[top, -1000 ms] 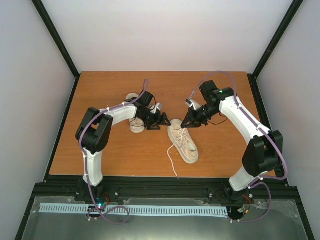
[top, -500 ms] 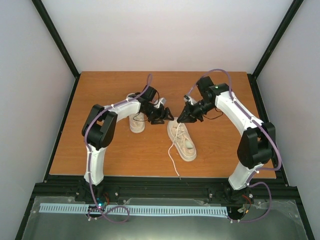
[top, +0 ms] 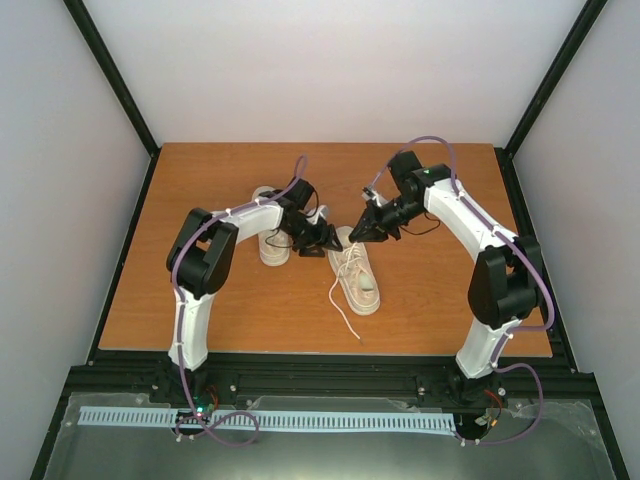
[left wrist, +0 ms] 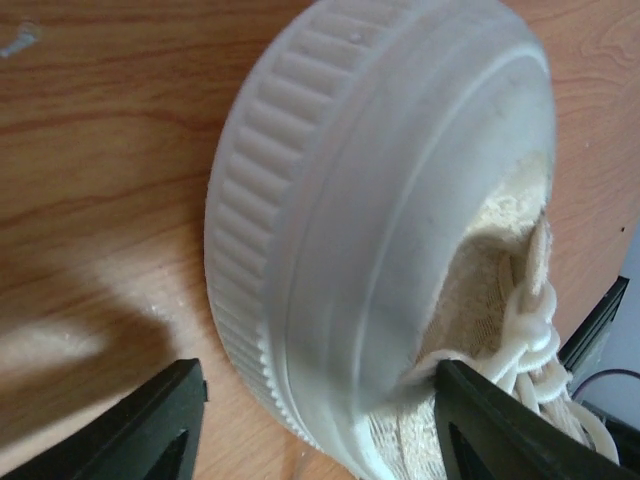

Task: Tie the shoes
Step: Cross the shoelace with the shoelace.

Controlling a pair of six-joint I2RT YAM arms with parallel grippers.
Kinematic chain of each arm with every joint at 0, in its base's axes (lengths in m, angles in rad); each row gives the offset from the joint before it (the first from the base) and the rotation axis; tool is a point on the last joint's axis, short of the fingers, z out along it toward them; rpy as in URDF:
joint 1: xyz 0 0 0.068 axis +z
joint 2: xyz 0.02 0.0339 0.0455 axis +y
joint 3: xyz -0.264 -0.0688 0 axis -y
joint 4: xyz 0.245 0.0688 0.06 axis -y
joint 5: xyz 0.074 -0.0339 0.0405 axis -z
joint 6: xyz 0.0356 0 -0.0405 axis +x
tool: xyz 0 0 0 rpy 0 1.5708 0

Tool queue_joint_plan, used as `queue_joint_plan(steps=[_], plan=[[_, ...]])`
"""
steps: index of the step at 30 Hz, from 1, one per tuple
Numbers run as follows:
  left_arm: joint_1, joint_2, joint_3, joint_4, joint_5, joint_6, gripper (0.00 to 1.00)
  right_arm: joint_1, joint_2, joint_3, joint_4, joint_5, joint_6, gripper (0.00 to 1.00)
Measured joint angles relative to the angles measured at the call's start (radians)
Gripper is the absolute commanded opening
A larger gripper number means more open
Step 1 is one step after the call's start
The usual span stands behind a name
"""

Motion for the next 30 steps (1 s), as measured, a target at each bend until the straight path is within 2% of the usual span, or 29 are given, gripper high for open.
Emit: queue_joint_plan(steps=[5,10,14,17,18,20,26,30], plan=[[0.000,0.044,0.026,0.012,0.003,-0.026,0.49,0.011,0.006,0.003,0.000,-0.002,-0.006,0.03],[0.000,0.089,0.089,0.017,0.001,-0.038,0.45,0.046,0.048,0.031,0.012,-0.006,-0.006,0.03],[0.000,0.128,0.148,0.028,-0.003,-0.040,0.48,0.072,0.068,0.032,0.046,0.000,0.018,0.03],[0.000,0.118,0.148,0.030,-0.032,-0.021,0.58,0.076,0.071,0.031,0.083,0.018,0.050,0.03],[0.002,0.104,0.140,0.031,-0.051,-0.011,0.64,0.076,0.071,0.031,0.096,0.023,0.062,0.03],[0.003,0.057,0.108,0.034,-0.088,0.012,0.69,0.076,0.071,0.031,0.121,0.031,0.087,0.03],[0.031,-0.237,-0.100,0.064,-0.190,0.064,0.73,0.076,0.086,0.031,0.188,0.076,0.159,0.03],[0.037,-0.433,-0.286,0.140,-0.200,0.061,0.72,0.076,0.103,0.031,0.222,0.110,0.200,0.03]])
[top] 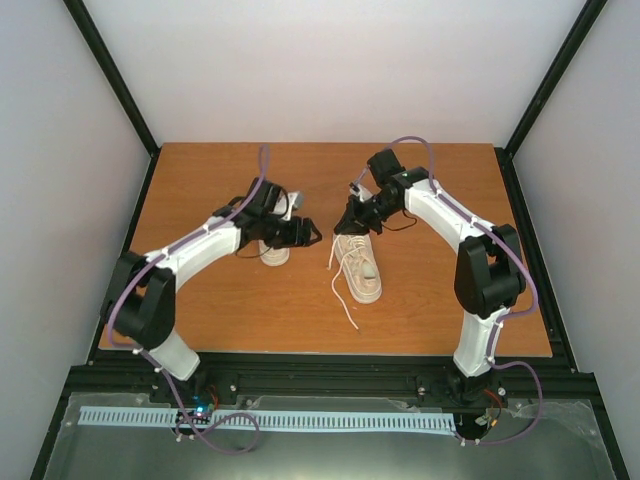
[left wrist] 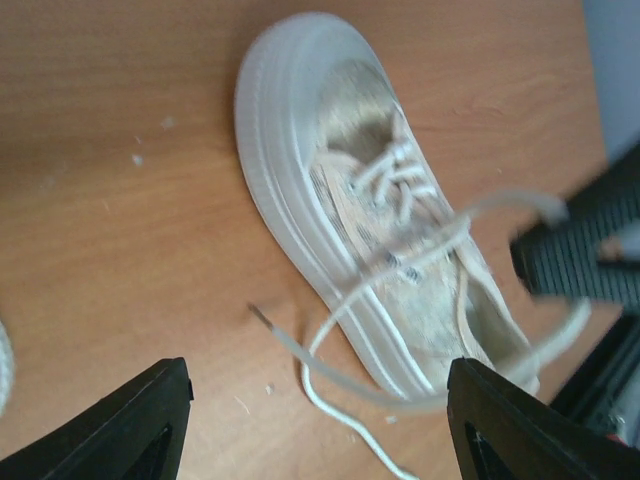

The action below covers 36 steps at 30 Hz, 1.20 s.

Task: Tie the shoes
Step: Cross the shoelace with the shoelace.

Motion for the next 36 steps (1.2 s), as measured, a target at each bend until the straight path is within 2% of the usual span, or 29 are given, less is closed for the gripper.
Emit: queue_joint_plan(steps=[4,7,15,22,28,31,33,36], plan=[[-0.003,-0.111,-0.168,0.113,0.061,-0.029,0.72,0.000,0.001,0.000,0.029,0.019,0.031,0.03],[-0.008,-0.127,-0.217,0.168,0.104,-0.041,0.70,0.000,0.001,0.000,0.037,0.026,0.043,0.03],[-0.035,-0.077,-0.178,0.268,0.169,-0.052,0.58,0.000,0.001,-0.010,0.055,0.027,0.048,0.03],[-0.069,-0.001,-0.124,0.299,0.176,-0.060,0.42,0.000,-0.005,-0.041,0.055,0.027,0.048,0.03],[-0.073,0.034,-0.109,0.317,0.188,-0.066,0.36,0.000,-0.021,-0.053,0.064,0.033,0.048,0.03],[-0.080,0.045,-0.109,0.318,0.190,-0.068,0.36,0.000,-0.028,-0.059,0.069,0.034,0.048,0.03],[-0.083,0.050,-0.109,0.318,0.190,-0.069,0.44,0.000,-0.031,-0.061,0.069,0.034,0.048,0.03],[-0.085,0.050,-0.109,0.323,0.192,-0.078,0.46,0.000,-0.033,-0.063,0.071,0.037,0.048,0.03]])
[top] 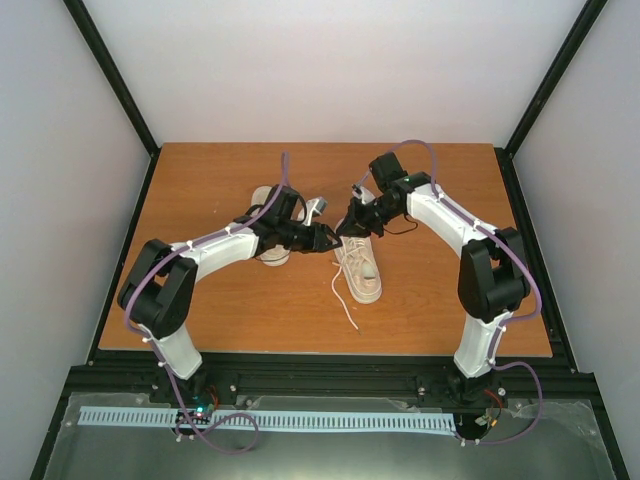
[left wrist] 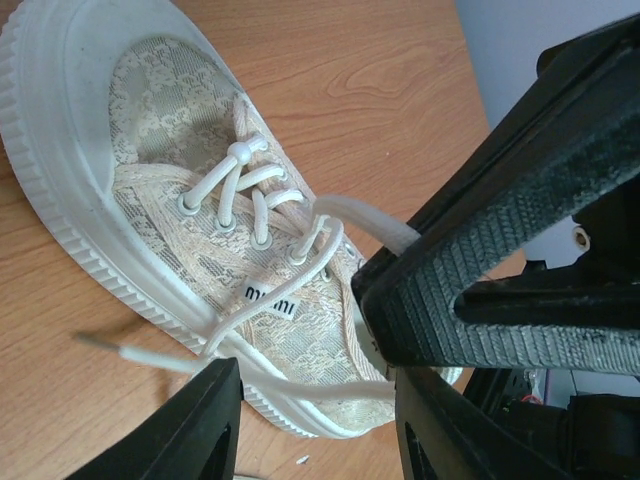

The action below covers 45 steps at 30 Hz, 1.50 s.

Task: Tie the shoes
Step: Cross the shoelace with the shoelace.

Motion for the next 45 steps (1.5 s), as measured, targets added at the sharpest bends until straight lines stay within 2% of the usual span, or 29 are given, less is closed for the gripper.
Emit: queue_joint_plan(steps=[6,10,20,28,34,45], plan=[[-0.001,-0.010,-0.003,0.007,-0.001,0.000,0.48,0.000,-0.008,-0.006,0.000,0.009,0.000,0.03],[-0.003,-0.044,-0.020,0.016,0.004,0.001,0.40,0.000,-0.011,-0.006,0.000,0.011,0.000,0.03],[-0.024,-0.056,-0.022,0.048,0.010,-0.008,0.42,0.000,-0.011,-0.006,0.000,0.011,0.000,0.03],[-0.024,0.002,0.000,0.063,0.011,-0.019,0.27,0.000,-0.011,-0.006,0.000,0.011,0.000,0.03],[-0.027,0.029,0.005,0.069,0.015,-0.037,0.02,-0.001,-0.013,-0.006,-0.001,0.011,0.000,0.04],[-0.027,0.004,-0.002,0.036,-0.059,-0.060,0.01,-0.004,-0.103,-0.105,0.025,0.045,-0.006,0.18]])
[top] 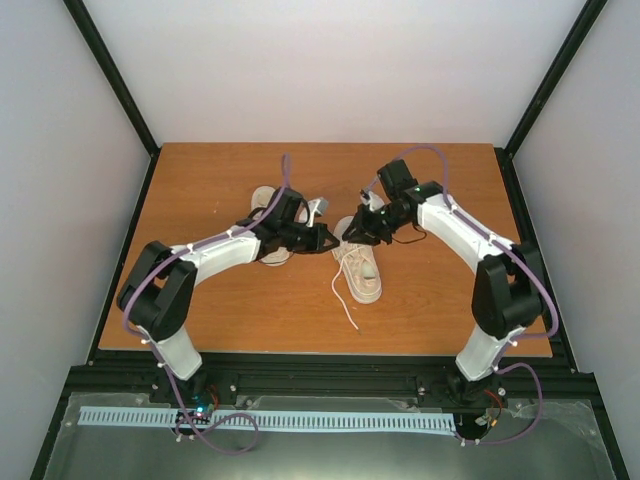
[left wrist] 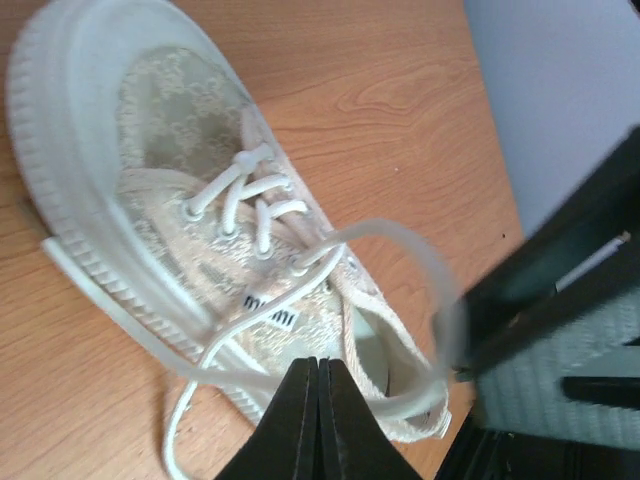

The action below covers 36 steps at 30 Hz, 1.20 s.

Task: Tie the shoes
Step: Cross the shoelace with the shoelace.

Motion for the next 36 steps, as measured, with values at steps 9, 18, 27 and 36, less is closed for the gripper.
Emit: queue_joint_plan(steps=[9,18,27,36], plan=[[0.047,-0.125,-0.070,-0.095,-0.072,0.021,0.30,0.065,-0.202,-0.166,0.022,0.100,0.045,0.40],[0.101,-0.261,-0.167,-0.189,-0.098,0.073,0.73,0.365,-0.274,-0.233,-0.021,0.368,-0.005,0.40],[0.100,-0.315,-0.248,-0.196,-0.092,0.079,0.81,0.497,-0.124,-0.251,-0.046,0.617,-0.013,0.36],[0.100,-0.360,-0.249,-0.203,-0.097,0.080,0.82,0.494,0.008,-0.248,0.000,0.696,-0.056,0.31]])
